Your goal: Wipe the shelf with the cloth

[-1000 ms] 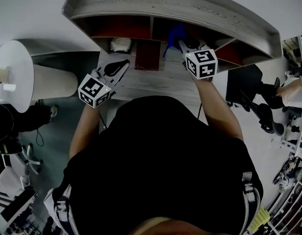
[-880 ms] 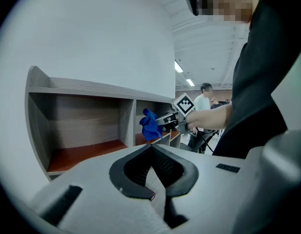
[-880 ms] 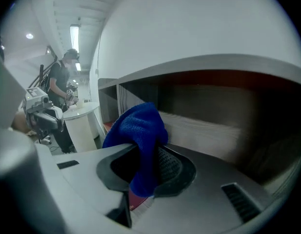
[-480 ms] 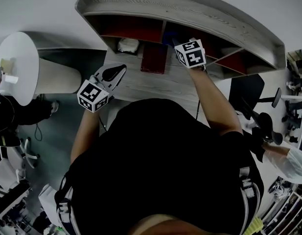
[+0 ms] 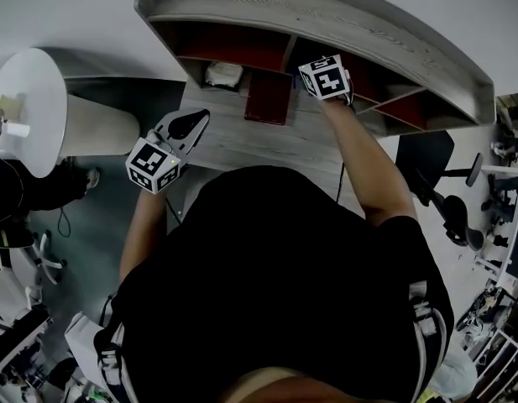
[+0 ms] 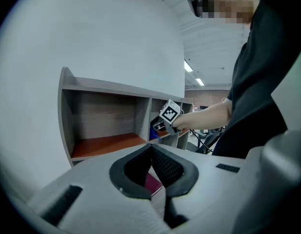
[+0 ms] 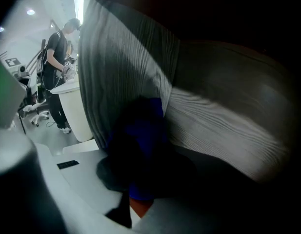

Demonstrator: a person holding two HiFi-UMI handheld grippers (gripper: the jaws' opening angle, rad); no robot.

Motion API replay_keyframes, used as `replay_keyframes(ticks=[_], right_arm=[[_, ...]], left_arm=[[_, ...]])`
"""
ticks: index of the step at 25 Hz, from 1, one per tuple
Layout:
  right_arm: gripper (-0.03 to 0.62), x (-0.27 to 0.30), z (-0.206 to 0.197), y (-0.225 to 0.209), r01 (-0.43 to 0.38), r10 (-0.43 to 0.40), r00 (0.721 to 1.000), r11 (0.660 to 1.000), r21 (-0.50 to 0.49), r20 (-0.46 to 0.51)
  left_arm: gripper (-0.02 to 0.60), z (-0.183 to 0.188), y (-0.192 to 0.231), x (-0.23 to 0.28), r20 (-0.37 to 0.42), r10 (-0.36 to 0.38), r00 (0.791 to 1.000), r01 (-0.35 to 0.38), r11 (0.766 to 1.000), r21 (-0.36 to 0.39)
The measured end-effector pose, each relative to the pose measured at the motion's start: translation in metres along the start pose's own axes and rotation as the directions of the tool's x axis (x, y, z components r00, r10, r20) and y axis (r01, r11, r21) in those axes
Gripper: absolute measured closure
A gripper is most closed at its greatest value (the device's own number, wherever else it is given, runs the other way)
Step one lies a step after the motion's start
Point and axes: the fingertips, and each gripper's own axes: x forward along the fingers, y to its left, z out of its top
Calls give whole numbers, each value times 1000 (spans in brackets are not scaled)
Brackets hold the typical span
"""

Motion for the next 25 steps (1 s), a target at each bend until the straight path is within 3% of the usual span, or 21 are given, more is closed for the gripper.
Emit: replay_keyframes(ticks=[9,25], right_arm=[[525,20,-2,-7,21,-22,999,1000,-20,-42],[525,24,-2,-7,44,-48,997,997,-60,-61]], left_arm=[[565,-5,15,-8,-3,11,1000,-11,1000,-12],[565,-4,16,9,-12,-56,998,56,998,-7]])
